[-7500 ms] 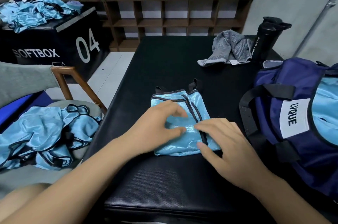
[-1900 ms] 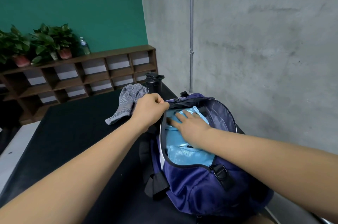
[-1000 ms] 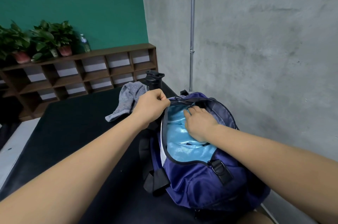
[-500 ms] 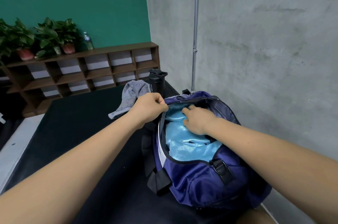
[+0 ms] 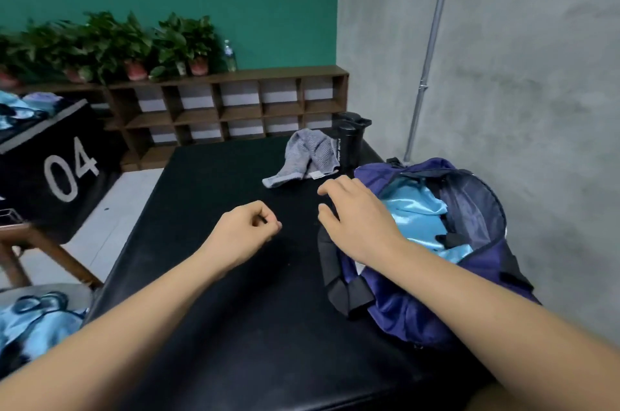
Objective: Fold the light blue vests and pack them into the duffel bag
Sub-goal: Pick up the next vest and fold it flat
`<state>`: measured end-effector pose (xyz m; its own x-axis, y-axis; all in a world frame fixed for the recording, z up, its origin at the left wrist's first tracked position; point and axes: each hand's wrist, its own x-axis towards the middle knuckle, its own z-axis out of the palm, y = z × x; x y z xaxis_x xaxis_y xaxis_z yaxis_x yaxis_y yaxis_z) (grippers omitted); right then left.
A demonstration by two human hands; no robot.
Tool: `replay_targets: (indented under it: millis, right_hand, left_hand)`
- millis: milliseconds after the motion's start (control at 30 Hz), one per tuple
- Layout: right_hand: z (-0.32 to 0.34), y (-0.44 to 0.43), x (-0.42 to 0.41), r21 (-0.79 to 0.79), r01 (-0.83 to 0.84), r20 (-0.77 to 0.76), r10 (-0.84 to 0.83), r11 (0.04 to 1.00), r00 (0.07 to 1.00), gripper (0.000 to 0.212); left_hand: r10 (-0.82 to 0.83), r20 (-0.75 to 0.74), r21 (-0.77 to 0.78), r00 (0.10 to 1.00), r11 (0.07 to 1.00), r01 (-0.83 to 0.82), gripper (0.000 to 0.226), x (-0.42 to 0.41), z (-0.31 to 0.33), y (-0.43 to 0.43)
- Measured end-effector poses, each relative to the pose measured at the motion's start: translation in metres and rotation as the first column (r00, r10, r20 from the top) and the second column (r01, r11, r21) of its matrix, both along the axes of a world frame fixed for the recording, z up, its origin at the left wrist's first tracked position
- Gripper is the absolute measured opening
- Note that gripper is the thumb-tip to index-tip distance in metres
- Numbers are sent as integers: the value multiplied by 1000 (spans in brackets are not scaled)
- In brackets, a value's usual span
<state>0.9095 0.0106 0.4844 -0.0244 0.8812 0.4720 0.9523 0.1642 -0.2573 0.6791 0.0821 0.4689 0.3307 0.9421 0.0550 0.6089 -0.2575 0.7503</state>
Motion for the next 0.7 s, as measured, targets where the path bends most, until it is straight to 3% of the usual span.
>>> replay_targets:
  millis: [500, 700]
  right_hand:
    - [-91, 16, -201, -323, -268, -4, 282, 908, 959, 36]
    - [-125, 20, -256, -346, -325, 16, 352, 880, 936, 42]
  left_hand:
    - [366, -74, 14, 928, 930, -366, 4, -232, -70, -37]
    - [469, -129, 25, 874, 883, -469, 7, -303, -95, -42]
